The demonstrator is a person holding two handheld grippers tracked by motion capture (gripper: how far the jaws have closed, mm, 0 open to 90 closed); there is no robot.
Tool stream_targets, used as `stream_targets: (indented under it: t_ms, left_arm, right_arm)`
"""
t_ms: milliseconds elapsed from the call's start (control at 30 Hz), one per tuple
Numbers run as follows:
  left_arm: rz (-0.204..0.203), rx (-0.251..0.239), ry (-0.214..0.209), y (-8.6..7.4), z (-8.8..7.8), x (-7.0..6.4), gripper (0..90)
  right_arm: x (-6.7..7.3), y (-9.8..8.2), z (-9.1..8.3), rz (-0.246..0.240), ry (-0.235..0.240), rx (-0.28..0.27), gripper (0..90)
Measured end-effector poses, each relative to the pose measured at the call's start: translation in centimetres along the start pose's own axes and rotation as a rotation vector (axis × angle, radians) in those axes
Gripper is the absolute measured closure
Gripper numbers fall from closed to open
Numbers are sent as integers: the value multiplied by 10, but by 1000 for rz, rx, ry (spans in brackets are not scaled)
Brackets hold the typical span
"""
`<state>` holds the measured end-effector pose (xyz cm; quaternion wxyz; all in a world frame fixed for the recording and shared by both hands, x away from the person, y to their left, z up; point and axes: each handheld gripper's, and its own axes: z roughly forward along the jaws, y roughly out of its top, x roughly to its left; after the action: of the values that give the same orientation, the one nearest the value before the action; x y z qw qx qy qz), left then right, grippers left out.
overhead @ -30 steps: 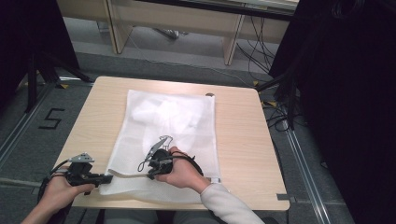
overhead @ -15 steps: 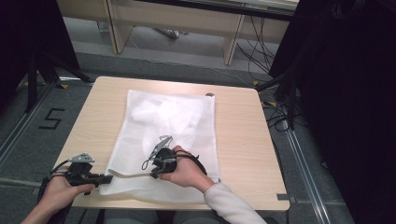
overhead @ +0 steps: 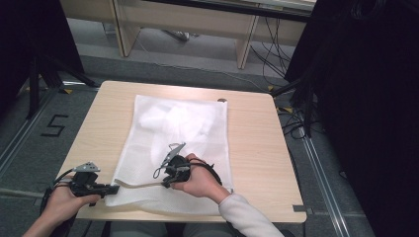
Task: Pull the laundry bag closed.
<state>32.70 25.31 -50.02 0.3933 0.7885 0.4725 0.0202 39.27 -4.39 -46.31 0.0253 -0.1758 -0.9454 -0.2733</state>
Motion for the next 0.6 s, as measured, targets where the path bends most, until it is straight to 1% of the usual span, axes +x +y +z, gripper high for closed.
stream_targets:
  t_ms: [33, 67, 100, 200, 400, 433, 467, 500, 533, 600]
  left_arm:
    - [4, 21, -2, 1, -1, 0, 857]
    - [4, 18, -1, 1, -1, 0, 857]
    - [4, 17, 0, 1, -1, 0, 857]
    - [2, 17, 0, 1, -1, 1, 857]
    - [3, 20, 2, 1, -1, 1, 857]
    - [4, 22, 0, 1, -1, 1, 856]
    - [0, 19, 0, 1, -1, 0, 857]
    - [5, 23, -1, 1, -1, 1, 857]
    - [2, 19, 0, 1, -1, 1, 857]
    - [2, 20, 0, 1, -1, 1, 857]
  right_arm:
    - [0, 0, 0, 0, 0, 0, 828]
    - [0, 0, 0, 7, -6, 1, 827]
    - [0, 0, 0, 0, -7, 0, 827]
    - [0, 0, -2, 7, -9, 2, 827]
    - [-2, -3, -5, 12, -5, -4, 827]
    - [-2, -3, -5, 5, -1, -7, 827]
    - [-1, -3, -5, 16, -7, -3, 827]
    - [-1, -3, -5, 16, -7, -3, 827]
    - [-2, -3, -6, 7, 1, -8, 827]
    - [-2, -3, -6, 2, -3, -8, 827]
